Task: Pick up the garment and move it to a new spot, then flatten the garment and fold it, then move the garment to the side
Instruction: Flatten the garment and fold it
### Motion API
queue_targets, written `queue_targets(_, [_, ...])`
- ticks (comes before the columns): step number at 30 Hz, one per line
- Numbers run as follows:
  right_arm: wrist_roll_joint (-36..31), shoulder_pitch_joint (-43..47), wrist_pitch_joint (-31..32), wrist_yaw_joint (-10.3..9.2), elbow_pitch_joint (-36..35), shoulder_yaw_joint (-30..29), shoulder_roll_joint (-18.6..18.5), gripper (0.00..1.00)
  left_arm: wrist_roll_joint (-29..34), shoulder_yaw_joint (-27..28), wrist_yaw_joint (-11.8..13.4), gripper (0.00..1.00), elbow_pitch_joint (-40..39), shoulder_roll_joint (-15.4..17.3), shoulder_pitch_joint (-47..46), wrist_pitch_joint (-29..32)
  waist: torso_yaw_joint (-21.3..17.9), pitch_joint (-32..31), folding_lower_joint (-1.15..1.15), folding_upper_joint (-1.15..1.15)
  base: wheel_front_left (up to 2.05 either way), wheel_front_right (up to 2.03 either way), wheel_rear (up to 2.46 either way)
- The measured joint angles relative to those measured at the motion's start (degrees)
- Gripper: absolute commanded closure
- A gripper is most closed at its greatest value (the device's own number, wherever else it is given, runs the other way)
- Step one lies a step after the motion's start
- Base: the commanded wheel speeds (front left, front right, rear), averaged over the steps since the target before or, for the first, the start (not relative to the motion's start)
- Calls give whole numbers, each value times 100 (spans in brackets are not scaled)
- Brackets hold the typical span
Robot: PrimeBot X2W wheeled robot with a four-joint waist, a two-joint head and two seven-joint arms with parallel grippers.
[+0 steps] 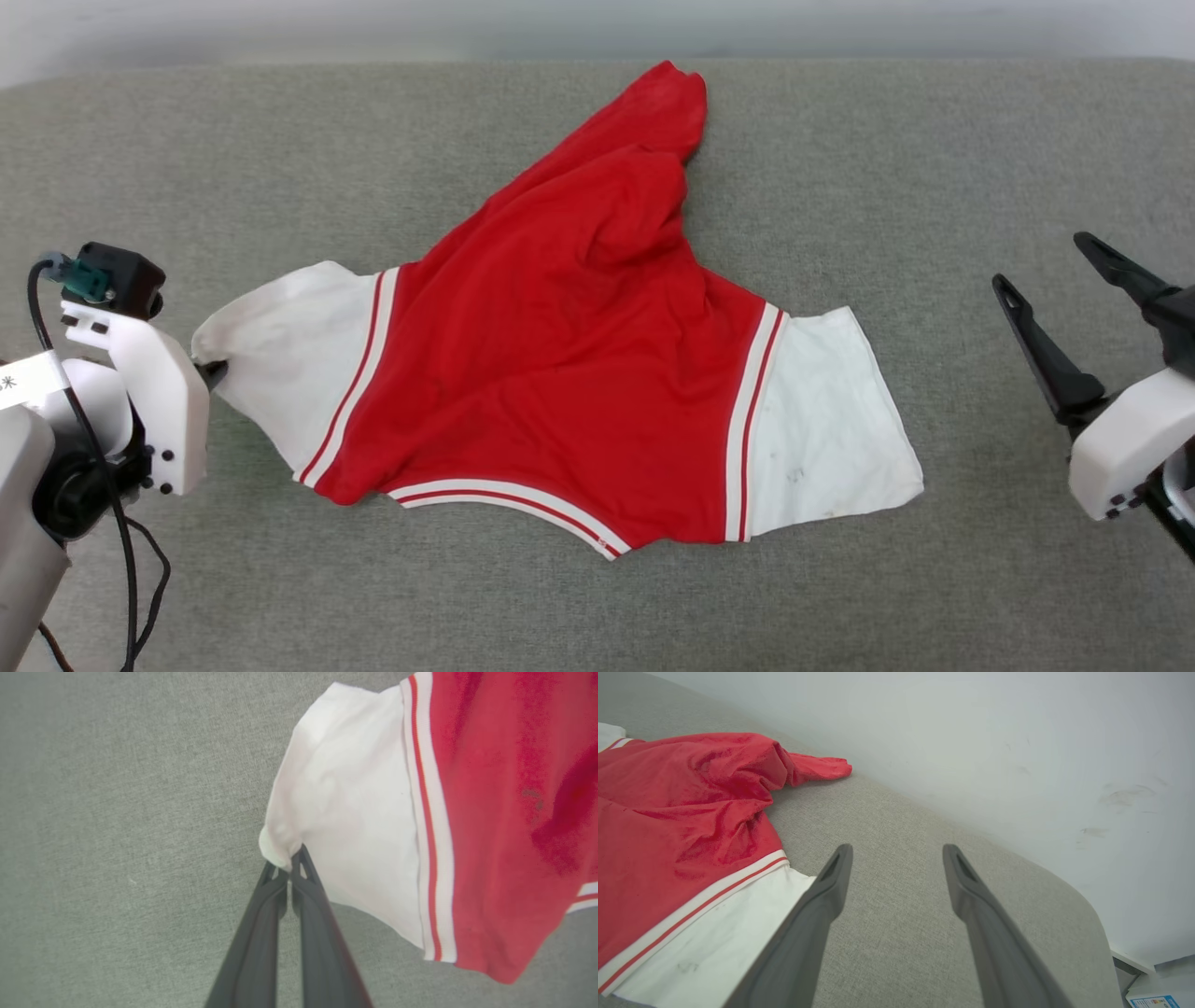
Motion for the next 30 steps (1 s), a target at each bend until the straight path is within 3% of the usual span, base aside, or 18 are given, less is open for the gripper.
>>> queue_targets(4, [385, -147, 711, 0, -93, 163, -365, 0, 44, -67, 0, 100, -201, 29, -1, -129, 85, -118, 0, 0, 0, 0, 0])
queue_targets(5, [699, -282, 1229, 0, -135, 354, -583, 0, 90, -78, 0, 100, -331, 67, -1, -208, 142, -173, 0, 0, 0, 0, 0])
queue_targets(8, [1157, -496, 2025, 0, -148, 697, -896, 0, 146, -84, 26, 100, -516, 121, 11, -260, 214, -222, 0, 0, 0, 0, 0])
queue_targets(12, [1839, -744, 3184, 0, -11, 1243, -1157, 0, 189, -111, 92, 100, -758, 122, 38, -298, 292, -226, 0, 0, 0, 0, 0])
queue_targets(16, [2185, -978, 3908, 0, 263, 1645, -1192, 0, 246, -144, 145, 100, -915, 124, 38, -305, 368, -176, 0, 0, 0, 0, 0])
queue_targets(23, [2265, -1175, 4097, 0, 856, 2087, -976, 0, 309, -179, 190, 100, -1059, 93, 3, -337, 473, -32, 0, 0, 0, 0, 0])
queue_targets(30, [2235, -1180, 3699, -3, 1716, 2444, -660, 0, 363, -201, 187, 100, -1080, 42, -102, -410, 575, 185, -1, 0, 0, 0, 0])
